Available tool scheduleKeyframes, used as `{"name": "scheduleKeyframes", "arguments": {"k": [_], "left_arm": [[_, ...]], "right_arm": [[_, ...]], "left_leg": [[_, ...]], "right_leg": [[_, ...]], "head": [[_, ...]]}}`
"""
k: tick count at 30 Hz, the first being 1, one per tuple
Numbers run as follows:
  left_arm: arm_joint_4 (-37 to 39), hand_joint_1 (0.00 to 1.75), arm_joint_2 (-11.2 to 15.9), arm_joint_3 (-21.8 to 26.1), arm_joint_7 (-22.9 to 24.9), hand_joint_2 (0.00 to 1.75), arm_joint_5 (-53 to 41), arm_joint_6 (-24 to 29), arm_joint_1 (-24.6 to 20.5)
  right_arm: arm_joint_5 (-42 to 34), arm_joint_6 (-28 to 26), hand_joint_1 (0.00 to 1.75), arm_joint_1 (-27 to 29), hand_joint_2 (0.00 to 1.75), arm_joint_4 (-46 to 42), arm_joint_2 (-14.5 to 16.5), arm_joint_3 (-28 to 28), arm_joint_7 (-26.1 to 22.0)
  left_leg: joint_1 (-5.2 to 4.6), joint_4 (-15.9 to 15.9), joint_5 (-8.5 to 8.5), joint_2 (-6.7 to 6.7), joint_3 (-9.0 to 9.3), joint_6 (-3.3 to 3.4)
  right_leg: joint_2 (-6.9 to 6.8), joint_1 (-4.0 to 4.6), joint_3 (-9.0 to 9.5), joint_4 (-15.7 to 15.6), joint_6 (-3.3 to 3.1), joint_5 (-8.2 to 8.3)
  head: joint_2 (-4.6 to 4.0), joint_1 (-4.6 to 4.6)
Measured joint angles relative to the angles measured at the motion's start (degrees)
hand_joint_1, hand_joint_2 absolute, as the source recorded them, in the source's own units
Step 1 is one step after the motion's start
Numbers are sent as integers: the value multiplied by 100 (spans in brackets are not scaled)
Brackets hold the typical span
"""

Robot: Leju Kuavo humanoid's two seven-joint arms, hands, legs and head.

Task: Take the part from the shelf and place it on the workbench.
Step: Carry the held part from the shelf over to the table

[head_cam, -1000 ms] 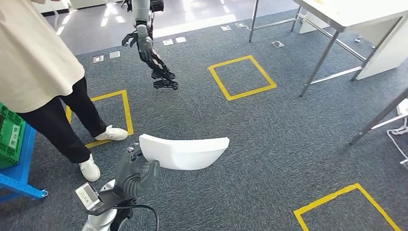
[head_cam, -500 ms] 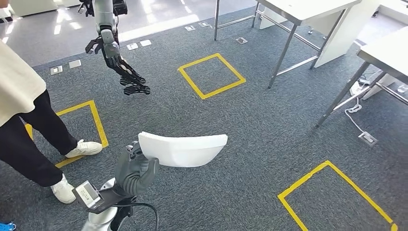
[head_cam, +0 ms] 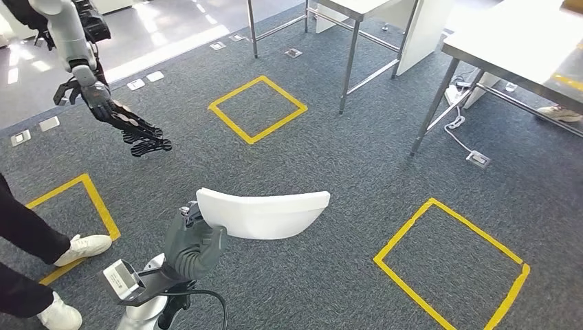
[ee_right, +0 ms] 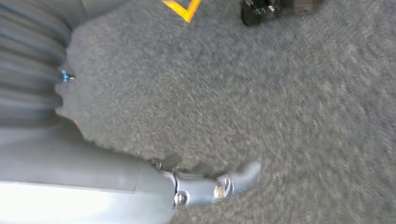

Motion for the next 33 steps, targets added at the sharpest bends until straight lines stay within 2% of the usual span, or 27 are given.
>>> {"name": "scheduleKeyframes", "arguments": {"k": [1,2,3,4,5,7,9,10,11,12,13,14,15,16,17,18,19,20,21,23,25,27,28,29,31,32,33], "left_arm": [[14,175,4,2,1,175,-3,0,-1],[32,175,9,3,3,175,-7,0,-1],[52,175,13,4,3,175,-10,0,-7],[70,175,14,5,3,175,-10,-2,-22],[89,175,14,5,3,175,-11,-10,-48],[142,175,13,3,3,175,-11,-41,-124],[217,175,4,1,4,175,-11,-69,-201],[259,175,-5,1,4,175,-13,-75,-241],[295,175,-19,0,4,175,-14,-78,-283],[331,175,-35,-1,4,175,-15,-78,-329],[361,175,-54,-2,3,175,-16,-79,-372],[387,175,-69,-2,3,175,-16,-79,-402],[416,175,-78,-2,3,175,-16,-80,-418],[444,175,-82,-2,3,175,-16,-81,-424],[475,175,-82,-2,4,175,-17,-83,-425],[507,175,-83,-3,4,175,-18,-84,-426],[532,175,-83,-3,4,175,-17,-85,-430],[556,175,-85,-5,4,175,-17,-85,-439],[575,175,-89,-8,4,175,-17,-85,-452],[610,175,-98,-25,4,175,-11,-85,-491],[646,175,-107,-55,4,175,-2,-85,-540],[686,175,-124,-99,5,175,6,-85,-604],[705,175,-134,-123,3,175,8,-83,-639],[723,175,-141,-141,1,175,10,-80,-668],[769,175,-137,-158,0,175,14,-68,-687],[796,175,-129,-163,2,175,15,-63,-681],[825,175,-121,-168,4,175,15,-56,-675]], "right_arm": [[0,2,0,-15,175,0,1,2,5],[1,5,0,-25,175,0,1,4,13],[0,9,0,-28,175,0,1,5,20],[-3,14,0,-28,175,0,1,6,29],[-15,17,0,-28,175,0,2,7,38],[-68,13,0,-27,175,0,3,7,34],[-136,1,0,-11,175,0,4,6,-10],[-160,-5,0,12,175,0,4,6,-38],[-179,-8,0,43,175,0,4,6,-61],[-190,-8,0,76,175,0,5,6,-77],[-197,-8,0,97,175,0,7,6,-87],[-202,-8,0,106,175,0,9,6,-97],[-207,-7,0,105,175,0,10,6,-105],[-213,-7,0,101,175,0,10,6,-113],[-220,-5,0,104,175,0,11,6,-117],[-227,-4,0,114,175,0,11,6,-119],[-235,-3,0,128,175,0,12,6,-121],[-245,-3,0,139,175,0,11,6,-126],[-258,-4,0,145,175,0,9,5,-135],[-288,-9,0,141,175,0,5,2,-163],[-320,-10,0,149,175,1,4,-4,-193],[-353,-10,0,187,175,3,-4,-7,-215],[-368,-10,0,206,175,4,-9,-8,-222],[-379,-11,0,216,175,4,-13,-8,-227],[-391,-11,0,209,175,4,-14,-9,-235],[-392,-11,0,204,175,4,-14,-9,-237],[-393,-11,0,207,175,4,-14,-9,-237]], "left_leg": [[8,391,-175,-104,-196,-13],[14,723,-287,-148,-371,-23],[20,902,-300,-162,-480,-29],[27,851,-192,-169,-478,-30],[39,585,9,-198,-370,-29],[77,-178,378,-435,-38,-28],[85,-575,492,-618,124,6],[68,-591,482,-612,128,40],[58,-599,501,-545,127,89],[52,-613,520,-485,131,135],[53,-630,538,-418,137,178],[54,-647,551,-341,138,213],[43,-653,552,-257,138,237],[28,-654,546,-170,135,254],[14,-653,539,-78,133,264],[2,-653,532,10,132,272],[-7,-652,525,94,132,275],[-13,-651,516,173,138,274],[-18,-651,506,247,147,267],[-44,-647,475,372,171,231],[-61,-650,450,470,199,175],[-50,-657,428,533,231,111],[-43,-610,384,451,223,78],[-33,-465,286,304,168,47],[-8,166,-45,-42,-116,5],[3,556,-209,-123,-307,-7],[12,846,-288,-153,-460,-17]], "right_leg": [[75,-3,-8,2,-13,3],[157,-3,-13,5,-18,4],[240,-4,-18,8,-17,4],[322,-6,-19,14,-10,8],[405,-12,-18,22,4,10],[561,-21,-35,57,57,8],[686,-29,-82,76,143,17],[739,-37,-105,68,192,32],[787,-52,-120,50,235,52],[752,-64,-134,60,264,53],[633,-62,-179,142,283,3],[468,-53,-277,343,295,-115],[279,-42,-431,670,300,-293],[156,-32,-625,1071,310,-492],[103,-31,-805,1447,317,-646],[81,-31,-913,1682,318,-711],[67,-30,-910,1697,313,-668],[39,-26,-783,1474,302,-532],[-34,-17,-561,1082,283,-352],[-284,29,-148,335,214,-110],[-385,74,-33,87,144,-73],[-261,66,-39,60,89,-51],[-201,46,-30,41,60,-39],[-138,22,-19,22,27,-25],[2,-2,-12,8,-17,-13],[83,-3,-14,9,-28,-11],[171,-3,-14,11,-29,-12]], "head": [[0,-11],[0,-18],[0,-20],[0,-22],[0,-24],[0,-29],[0,-31],[0,-30],[0,-29],[0,-27],[0,-16],[0,-1],[0,14],[0,27],[0,33],[0,35],[0,37],[0,39],[0,40],[0,40],[0,37],[0,34],[0,32],[0,25],[0,2],[0,-7],[0,-13]]}}
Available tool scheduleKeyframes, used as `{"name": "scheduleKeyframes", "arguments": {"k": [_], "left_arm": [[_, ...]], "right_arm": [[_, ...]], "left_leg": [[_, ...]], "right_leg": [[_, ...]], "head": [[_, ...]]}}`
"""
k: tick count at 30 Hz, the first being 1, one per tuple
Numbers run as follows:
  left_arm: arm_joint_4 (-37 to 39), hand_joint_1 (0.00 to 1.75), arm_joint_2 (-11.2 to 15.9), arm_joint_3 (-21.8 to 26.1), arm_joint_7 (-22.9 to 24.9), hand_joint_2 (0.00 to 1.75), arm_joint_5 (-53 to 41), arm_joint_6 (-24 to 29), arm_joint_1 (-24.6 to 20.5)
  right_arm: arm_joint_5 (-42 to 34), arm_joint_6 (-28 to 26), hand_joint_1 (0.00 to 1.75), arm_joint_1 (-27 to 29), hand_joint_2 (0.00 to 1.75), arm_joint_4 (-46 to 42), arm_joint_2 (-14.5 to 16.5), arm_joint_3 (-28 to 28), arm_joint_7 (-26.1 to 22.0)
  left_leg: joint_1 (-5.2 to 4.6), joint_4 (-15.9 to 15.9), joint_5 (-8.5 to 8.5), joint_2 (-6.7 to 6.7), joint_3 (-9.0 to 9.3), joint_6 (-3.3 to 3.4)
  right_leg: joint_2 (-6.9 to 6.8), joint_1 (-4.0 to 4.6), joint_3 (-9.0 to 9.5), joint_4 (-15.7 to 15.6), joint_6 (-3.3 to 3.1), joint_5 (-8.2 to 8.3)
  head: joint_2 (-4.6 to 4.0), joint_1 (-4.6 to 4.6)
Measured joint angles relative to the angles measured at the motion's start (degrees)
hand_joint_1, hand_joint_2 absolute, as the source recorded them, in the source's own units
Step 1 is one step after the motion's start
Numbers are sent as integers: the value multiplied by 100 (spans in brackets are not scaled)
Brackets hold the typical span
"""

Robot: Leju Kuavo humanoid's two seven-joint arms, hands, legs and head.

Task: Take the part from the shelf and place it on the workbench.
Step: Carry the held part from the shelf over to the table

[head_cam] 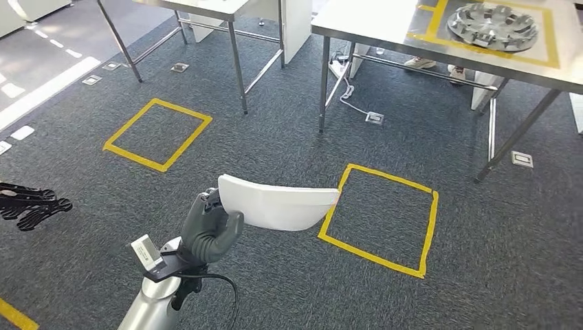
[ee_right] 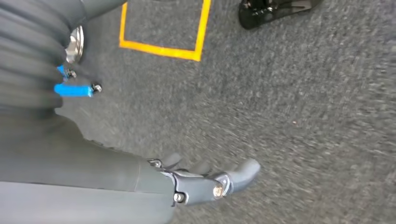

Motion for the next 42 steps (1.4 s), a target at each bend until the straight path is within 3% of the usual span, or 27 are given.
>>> {"name": "scheduleKeyframes", "arguments": {"k": [1,2,3,5,7,9,10,11,13,14,16,17,18,20,22,24,25,27,29,30,31,32,33,35,36,38,42], "left_arm": [[24,175,5,-5,0,175,0,5,2],[40,175,8,-10,-1,175,0,11,1],[49,175,9,-14,-1,175,1,17,-1],[56,175,12,-18,-3,175,6,25,-2],[60,175,18,-20,-2,175,11,27,2],[60,175,13,-25,-2,175,11,28,-5],[59,175,4,-29,-2,175,11,28,-14],[57,175,-6,-33,-3,175,12,28,-22],[59,175,-15,-37,-4,175,14,28,-19],[63,175,-14,-37,-4,175,15,28,-12],[73,175,-10,-38,-2,175,14,28,1],[76,175,-9,-38,-2,175,14,28,1],[77,175,-10,-39,-2,175,14,28,0],[75,175,-10,-39,-2,175,14,28,-5],[73,175,-9,-40,-2,175,15,28,-13],[73,175,-9,-46,-3,175,18,28,-22],[74,175,-9,-52,-2,175,21,28,-30],[78,175,-3,-63,-5,175,30,27,-47],[97,175,23,-66,-6,175,39,26,-37],[112,175,41,-66,-5,175,42,26,-23],[131,175,55,-66,-4,175,43,26,-12],[147,175,64,-66,-3,175,44,26,-8],[159,175,68,-66,-3,175,44,26,-11],[175,175,69,-68,-3,175,44,18,-34],[180,175,65,-70,-3,175,44,13,-50],[199,175,55,-72,-3,175,43,2,-80],[235,175,11,-74,-3,175,31,-16,-148]], "right_arm": [[-1,1,0,8,175,0,0,0,1],[-2,1,0,16,175,0,0,0,2],[-1,2,0,21,175,0,0,-1,4],[1,8,0,17,175,0,-1,-1,23],[4,12,0,16,175,0,-3,-1,46],[5,16,0,39,175,2,-8,0,56],[5,19,0,53,175,4,-7,0,58],[5,20,0,54,175,6,-5,0,60],[5,21,0,30,175,8,-5,0,61],[5,21,0,18,175,9,-7,0,61],[5,23,0,20,175,9,-7,0,61],[5,24,0,28,175,9,-7,0,61],[5,24,0,33,175,9,-10,0,61],[5,23,0,26,175,9,-20,0,61],[10,23,0,8,175,9,-25,0,60],[37,14,0,3,175,9,-25,1,54],[60,5,0,8,175,9,-26,2,46],[106,-13,0,8,175,9,-26,8,30],[133,-20,0,-16,175,9,-26,14,31],[142,-21,0,-27,175,9,-26,16,38],[147,-24,0,-32,175,9,-26,17,47],[149,-27,0,-32,175,9,-26,19,56],[148,-30,0,-32,175,9,-26,21,62],[133,-35,0,-31,175,9,-26,25,66],[122,-38,0,-32,175,9,-26,26,66],[98,-53,0,-23,175,9,-27,26,61],[54,-78,0,-2,175,9,-28,26,44]], "left_leg": [[8,102,33,-9,-72,-7],[18,-25,180,-19,-36,-9],[33,-353,405,-64,98,-10],[80,-1098,743,-368,409,-11],[89,-1418,814,-586,530,18],[68,-1447,832,-481,540,98],[65,-1471,848,-407,554,143],[72,-1495,865,-326,564,184],[59,-1522,874,-150,574,241],[47,-1522,869,-56,573,258],[30,-1520,855,125,573,270],[27,-1518,848,203,574,269],[26,-1514,839,278,580,261],[9,-1502,807,413,601,224],[-16,-1496,769,523,634,165],[-23,-1515,742,613,682,99],[-15,-1504,721,589,699,60],[-3,-1255,548,359,611,-5],[8,-577,207,80,282,-37],[9,-206,68,27,87,-42],[11,36,22,6,-55,-44],[15,82,89,1,-109,-43],[22,-93,258,1,-56,-38],[36,-845,673,-7,258,-24],[39,-1163,795,-14,395,-2],[21,-1426,827,-26,497,63],[23,-1466,837,-22,544,215]], "right_leg": [[90,-2,1,4,3,0],[179,-7,3,11,11,1],[270,-15,5,23,27,-1],[434,-28,-24,65,86,-7],[576,-47,-83,81,180,10],[695,-80,-121,53,274,48],[638,-81,-141,73,304,40],[490,-69,-199,182,322,-26],[90,-39,-475,749,343,-333],[-28,-35,-670,1149,353,-519],[-98,-37,-907,1651,365,-668],[-114,-37,-877,1613,366,-601],[-152,-35,-718,1331,360,-444],[-397,-13,-259,530,316,-147],[-594,20,-21,96,239,-43],[-536,31,-25,73,170,-49],[-489,17,-16,59,139,-45],[-412,-19,4,28,75,-29],[-340,-29,8,22,31,-32],[-297,-28,8,23,20,-37],[-255,-28,10,24,16,-44],[-214,-30,15,27,19,-52],[-178,-33,25,33,28,-61],[-119,-34,48,60,74,-92],[-97,-27,51,78,108,-111],[-74,-16,45,91,183,-131],[-98,-44,-24,275,309,-246]], "head": [[0,-3],[0,-4],[0,-7],[0,-12],[0,-14],[0,-14],[0,-10],[0,6],[0,40],[0,53],[0,56],[0,57],[0,58],[0,62],[0,60],[0,55],[0,55],[0,40],[0,19],[0,13],[0,9],[0,5],[0,3],[0,-8],[0,-12],[0,-13],[0,8]]}}
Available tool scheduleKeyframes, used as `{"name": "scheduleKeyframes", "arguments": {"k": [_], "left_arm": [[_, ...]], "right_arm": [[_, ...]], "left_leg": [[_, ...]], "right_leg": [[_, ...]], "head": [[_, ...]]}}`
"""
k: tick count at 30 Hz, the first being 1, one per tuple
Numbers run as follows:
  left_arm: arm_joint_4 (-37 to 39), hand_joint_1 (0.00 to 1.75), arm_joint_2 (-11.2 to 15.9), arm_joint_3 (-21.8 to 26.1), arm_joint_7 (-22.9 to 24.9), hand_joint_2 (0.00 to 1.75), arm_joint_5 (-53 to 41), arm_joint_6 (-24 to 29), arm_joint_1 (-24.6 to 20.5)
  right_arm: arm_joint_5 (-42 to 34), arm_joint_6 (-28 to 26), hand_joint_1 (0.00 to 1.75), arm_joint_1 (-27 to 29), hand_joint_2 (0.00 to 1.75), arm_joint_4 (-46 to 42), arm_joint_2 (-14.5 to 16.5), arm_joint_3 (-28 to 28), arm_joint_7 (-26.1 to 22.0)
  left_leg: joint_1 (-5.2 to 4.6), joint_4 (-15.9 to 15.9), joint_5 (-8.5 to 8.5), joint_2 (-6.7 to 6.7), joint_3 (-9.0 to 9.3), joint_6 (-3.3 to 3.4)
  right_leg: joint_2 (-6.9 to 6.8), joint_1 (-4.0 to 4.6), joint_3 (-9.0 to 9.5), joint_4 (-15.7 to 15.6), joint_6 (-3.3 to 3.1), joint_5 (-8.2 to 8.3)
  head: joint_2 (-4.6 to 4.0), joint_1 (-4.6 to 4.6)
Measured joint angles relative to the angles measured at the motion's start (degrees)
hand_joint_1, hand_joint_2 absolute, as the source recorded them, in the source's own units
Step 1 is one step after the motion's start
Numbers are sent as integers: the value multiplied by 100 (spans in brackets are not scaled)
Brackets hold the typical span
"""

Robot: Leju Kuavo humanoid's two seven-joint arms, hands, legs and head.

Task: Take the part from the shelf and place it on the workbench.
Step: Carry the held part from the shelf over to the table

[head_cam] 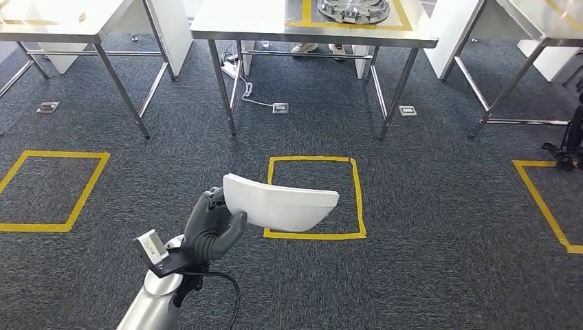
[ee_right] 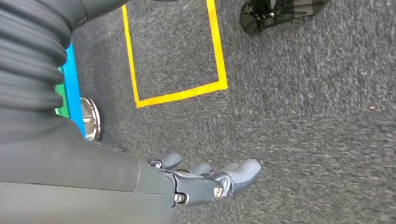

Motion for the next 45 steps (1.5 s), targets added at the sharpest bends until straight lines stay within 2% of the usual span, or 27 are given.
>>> {"name": "scheduleKeyframes", "arguments": {"k": [1,3,4,5,6,8,10,12,15,17,19,20,21,23,24,25,26,30,32,34,35,36,37,39,41,43,45], "left_arm": [[7,175,-17,-1,0,175,-2,-9,-20],[32,175,-36,-2,0,175,-1,-27,-43],[50,175,-39,-2,1,175,-1,-33,-46],[67,175,-41,-3,1,175,-1,-35,-46],[80,175,-43,-3,1,175,-2,-37,-46],[93,175,-50,-3,1,175,-2,-37,-47],[97,175,-55,-3,1,175,-2,-34,-49],[97,175,-56,-3,1,175,-2,-29,-49],[82,175,-56,-4,-2,175,-1,-26,-51],[82,175,-50,-7,-4,175,5,-25,-41],[92,175,-35,-7,-3,175,9,-22,-8],[96,175,-27,-7,-2,175,9,-20,9],[96,175,-22,-8,-2,175,9,-20,21],[95,175,-17,-9,-1,175,10,-19,28],[94,175,-15,-10,-1,175,11,-17,27],[93,175,-13,-11,-1,175,11,-14,27],[92,175,-11,-12,-1,175,10,-3,28],[74,175,-5,-12,-2,175,2,79,27],[43,175,-4,-12,-3,175,-3,119,31],[19,175,0,-12,-3,175,-6,141,58],[7,175,3,-12,-3,175,-10,146,78],[-8,175,6,-12,-3,175,-16,146,95],[-28,175,7,-12,-3,175,-24,147,106],[-69,175,8,-12,-3,175,-36,147,113],[-96,175,8,-12,-1,175,-39,147,114],[-115,175,9,-13,0,175,-41,147,121],[-142,175,12,-14,-2,175,-42,147,120]], "right_arm": [[-6,-2,0,2,175,0,-2,0,2],[-25,-4,0,18,175,0,-7,0,9],[-36,-5,0,33,175,0,-9,0,13],[-45,-5,0,47,175,0,-9,0,15],[-50,-5,0,56,175,0,-9,0,15],[-51,-9,0,61,175,0,-10,0,14],[-49,-12,0,60,175,0,-10,3,12],[-44,-10,0,67,175,0,-10,17,10],[-31,-4,0,76,175,0,-10,48,3],[-13,2,0,74,175,0,-9,72,-1],[-1,5,0,74,175,0,-9,91,-1],[1,6,0,79,175,0,-9,96,-1],[1,8,0,86,175,0,-9,99,-1],[4,11,0,95,175,0,-8,105,-1],[8,13,0,93,175,0,-7,108,-1],[20,11,0,86,175,0,-7,113,-2],[34,4,0,80,175,0,-8,120,-7],[141,-102,0,58,175,0,-6,190,-16],[193,-162,0,26,175,0,-7,254,-18],[156,-159,0,13,175,0,-8,290,-26],[123,-129,0,18,175,0,-7,295,-37],[96,-88,0,23,175,0,-6,299,-48],[83,-46,0,26,175,0,-5,305,-59],[73,-9,0,26,175,0,-6,317,-67],[62,-1,0,22,175,0,-6,323,-61],[59,3,0,29,175,0,-7,329,-58],[58,3,0,34,175,0,-9,333,-58]], "left_leg": [[6,-8,-4,4,14,27],[-7,-7,-33,11,33,66],[-14,-7,-50,12,47,77],[-20,-6,-72,12,69,82],[-23,-6,-98,10,102,79],[-25,-7,-167,9,184,56],[-42,-4,-237,7,223,1],[-52,-30,-284,5,244,-66],[-51,120,-421,9,249,-168],[-47,737,-666,2,-59,-207],[-31,1472,-861,-1,-545,-226],[-23,1640,-824,-1,-710,-232],[-16,1575,-657,-1,-762,-231],[-6,886,-105,0,-574,-214],[-12,499,99,-1,-433,-198],[-17,225,214,-2,-327,-173],[-24,83,238,-4,-273,-141],[-16,19,168,-24,-175,20],[-10,0,133,-23,-111,72],[-19,0,90,-23,-88,97],[-24,0,65,-26,-69,98],[-26,1,36,-30,-39,94],[-27,1,1,-34,7,83],[-30,1,-77,-36,114,47],[-38,-5,-145,-34,162,-12],[-44,40,-168,-32,195,-91],[-38,184,-209,-31,207,-161]], "right_leg": [[-13,0,-132,267,17,-128],[-25,6,-565,1040,37,-429],[-25,8,-757,1336,39,-487],[-25,9,-861,1442,34,-434],[-26,9,-843,1310,23,-271],[-37,16,-546,568,-20,182],[-55,47,-280,-25,-80,378],[-58,84,-223,-138,-145,324],[-45,42,-121,-184,-251,266],[-46,27,-23,-203,-312,208],[-38,27,58,-202,-330,135],[-31,26,102,-202,-326,97],[-22,25,157,-201,-316,55],[-8,19,283,-198,-283,-38],[-1,29,333,-190,-253,-89],[5,36,367,-190,-219,-129],[9,44,391,-191,-179,-151],[-9,35,376,-10,-51,-190],[-33,28,97,484,-28,-422],[-36,27,-366,1157,-12,-669],[-37,27,-541,1348,-5,-686],[-37,27,-622,1342,0,-585],[-37,27,-589,1120,-2,-369],[-47,35,-331,365,-36,123],[-66,71,-164,-82,-106,216],[-67,90,-118,-139,-194,142],[-56,70,-14,-169,-282,169]], "head": [[0,13],[0,33],[0,36],[0,38],[0,39],[0,44],[0,47],[0,46],[0,30],[0,7],[0,-5],[0,-8],[0,-11],[0,-19],[0,-24],[0,-25],[0,-24],[0,-6],[0,18],[0,32],[0,34],[0,37],[0,39],[0,44],[0,49],[0,49],[0,42]]}}
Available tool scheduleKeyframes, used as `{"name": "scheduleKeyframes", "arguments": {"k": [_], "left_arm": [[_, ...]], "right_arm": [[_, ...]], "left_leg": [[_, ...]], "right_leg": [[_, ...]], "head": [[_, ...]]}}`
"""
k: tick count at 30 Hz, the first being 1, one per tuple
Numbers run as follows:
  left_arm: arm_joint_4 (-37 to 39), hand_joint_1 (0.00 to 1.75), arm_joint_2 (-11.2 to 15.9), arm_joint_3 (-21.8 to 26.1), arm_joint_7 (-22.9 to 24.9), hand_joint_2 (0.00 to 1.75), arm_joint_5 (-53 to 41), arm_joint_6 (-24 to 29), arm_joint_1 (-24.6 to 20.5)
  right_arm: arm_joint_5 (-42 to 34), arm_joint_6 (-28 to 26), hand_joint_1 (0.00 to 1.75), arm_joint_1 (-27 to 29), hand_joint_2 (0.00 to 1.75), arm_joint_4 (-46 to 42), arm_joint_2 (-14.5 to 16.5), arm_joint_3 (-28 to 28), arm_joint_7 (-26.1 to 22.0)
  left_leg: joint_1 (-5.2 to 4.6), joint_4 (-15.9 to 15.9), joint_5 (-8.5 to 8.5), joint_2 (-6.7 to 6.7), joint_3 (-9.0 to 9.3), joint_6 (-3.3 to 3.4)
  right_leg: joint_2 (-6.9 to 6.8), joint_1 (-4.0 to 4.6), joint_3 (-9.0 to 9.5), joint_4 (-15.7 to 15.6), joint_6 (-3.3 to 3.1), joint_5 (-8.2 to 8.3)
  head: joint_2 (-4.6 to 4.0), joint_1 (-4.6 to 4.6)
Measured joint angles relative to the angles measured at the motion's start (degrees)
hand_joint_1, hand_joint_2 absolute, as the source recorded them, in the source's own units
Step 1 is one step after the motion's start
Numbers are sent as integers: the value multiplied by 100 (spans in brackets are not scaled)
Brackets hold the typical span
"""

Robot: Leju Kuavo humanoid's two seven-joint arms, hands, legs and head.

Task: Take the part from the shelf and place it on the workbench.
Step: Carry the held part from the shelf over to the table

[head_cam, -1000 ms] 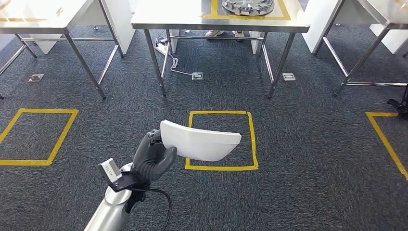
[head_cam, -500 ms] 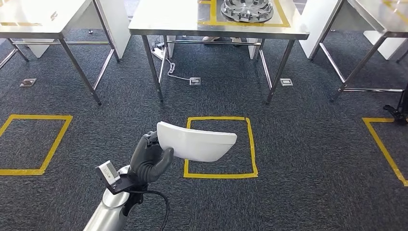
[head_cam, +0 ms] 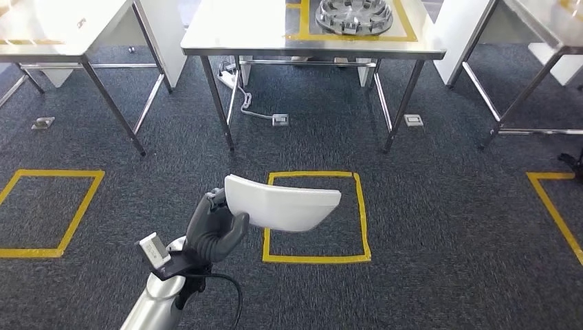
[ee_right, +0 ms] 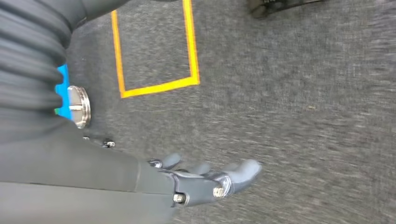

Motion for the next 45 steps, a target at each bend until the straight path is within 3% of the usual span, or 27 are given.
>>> {"name": "scheduleKeyframes", "arguments": {"k": [2,4,5,6,7,9,10,12,15,17,19,21,22,23,24,26,29,31,32,35,36,37,38,40,41,42,45], "left_arm": [[-23,175,1,-1,-1,175,-1,1,-13],[-29,175,10,-2,-2,175,-1,2,-2],[-28,175,17,-2,-1,175,-1,2,12],[-27,175,25,-2,-1,175,-2,2,22],[-28,175,30,-2,0,175,-5,6,28],[-44,175,38,-2,0,175,-22,31,29],[-56,175,43,-2,-1,175,-34,52,33],[-113,175,58,3,0,175,-60,97,69],[-266,175,85,18,0,175,-90,131,138],[-371,175,92,25,-2,175,-99,150,146],[-449,175,102,30,-4,175,-107,170,154],[-501,175,114,32,-4,175,-114,178,170],[-524,175,119,34,-4,175,-115,179,176],[-547,175,122,40,-4,175,-113,176,179],[-567,175,125,52,-4,175,-114,174,179],[-607,175,131,91,-2,175,-139,168,179],[-681,175,143,146,0,175,-192,168,183],[-715,175,149,165,-1,175,-221,166,170],[-724,175,150,170,-1,175,-230,161,158],[-720,175,158,170,-1,175,-231,130,138],[-717,175,162,170,0,175,-231,120,139],[-715,175,166,170,1,175,-231,112,139],[-715,175,169,170,1,175,-235,107,137],[-714,175,174,171,-1,175,-259,107,136],[-714,175,178,172,0,175,-270,115,136],[-717,175,181,174,1,175,-276,126,138],[-753,175,186,181,2,175,-267,150,139]], "right_arm": [[0,-1,0,-14,175,0,0,6,0],[0,-1,0,-16,175,0,0,19,0],[0,-1,0,-12,175,0,0,25,0],[1,1,0,-8,175,0,1,30,1],[7,5,0,-8,175,0,1,34,6],[37,25,0,-15,175,0,3,47,16],[56,43,0,-24,175,0,4,57,20],[79,76,0,-50,175,0,3,79,16],[58,108,0,-90,175,0,3,91,-30],[34,163,0,-133,175,0,5,92,-85],[28,249,0,-164,175,0,7,99,-120],[33,309,0,-169,175,0,8,120,-128],[38,326,0,-170,175,0,8,134,-127],[48,340,0,-173,175,0,8,154,-119],[61,353,0,-173,175,0,8,174,-107],[81,349,0,-171,175,0,10,216,-72],[50,241,0,-153,175,0,17,238,-57],[16,195,0,-143,175,0,20,239,-45],[-1,181,0,-143,175,0,21,239,-38],[-50,156,0,-128,175,0,34,239,-50],[-62,146,0,-117,175,0,43,239,-56],[-71,135,0,-108,175,0,53,239,-60],[-73,125,0,-102,175,0,67,239,-63],[-70,113,0,-102,175,0,100,243,-59],[-67,110,0,-106,175,0,116,252,-52],[-62,110,0,-109,175,0,126,266,-37],[-30,146,0,-115,175,0,139,324,57]], "left_leg": [[11,441,-177,-1,-224,-49],[18,1137,-454,-2,-673,-82],[21,1377,-531,-1,-869,-87],[20,1432,-495,-1,-983,-79],[20,1278,-332,-1,-992,-64],[15,550,221,0,-811,-21],[4,221,385,0,-719,0],[-18,-90,513,-2,-629,55],[-8,-129,496,-13,-537,150],[11,-164,460,-17,-448,203],[12,-172,397,-17,-391,234],[12,-172,322,-27,-318,235],[12,-172,279,-33,-268,224],[14,-172,234,-38,-207,207],[15,-173,187,-39,-161,184],[4,-169,97,-42,-85,121],[-7,-150,26,-42,-6,5],[5,53,-26,-36,-23,-51],[11,278,-95,-33,-132,-69],[17,1245,-450,-31,-777,-91],[16,1397,-499,-31,-941,-86],[14,1367,-439,-31,-1015,-69],[8,1147,-252,-31,-995,-43],[-26,425,289,-34,-814,24],[-48,146,434,-35,-741,49],[-66,-26,531,-36,-694,74],[-58,-137,547,-43,-589,157]], "right_leg": [[4,-11,105,-16,-63,-48],[10,-9,176,-16,-92,-120],[14,-7,218,-15,-94,-161],[21,-7,269,-15,-91,-204],[28,-7,331,-14,-85,-251],[36,-6,464,-13,-61,-357],[41,-2,515,-9,-37,-406],[46,9,561,7,33,-479],[35,6,561,140,121,-502],[22,-6,303,574,163,-579],[18,-16,-172,1247,201,-821],[17,-28,-532,1578,228,-932],[17,-38,-581,1477,234,-813],[16,-49,-531,1191,238,-571],[10,-59,-425,801,238,-267],[-12,-45,-258,220,198,28],[-20,-24,-177,83,71,35],[-13,-39,-57,63,-15,28],[-9,-39,6,59,-51,1],[-3,-24,122,57,-101,-111],[3,-18,171,57,-106,-156],[12,-11,231,57,-106,-204],[20,-7,298,57,-104,-253],[32,2,426,61,-84,-357],[39,5,464,62,-60,-404],[42,7,486,54,-26,-445],[42,13,540,107,79,-468]], "head": [[0,-20],[0,-36],[0,-38],[0,-42],[0,-45],[0,-53],[0,-54],[0,-53],[0,-47],[0,-28],[0,-8],[0,0],[0,3],[0,5],[0,9],[0,15],[0,12],[0,-3],[0,-14],[0,-41],[0,-45],[0,-50],[0,-52],[0,-56],[0,-58],[0,-62],[0,-65]]}}
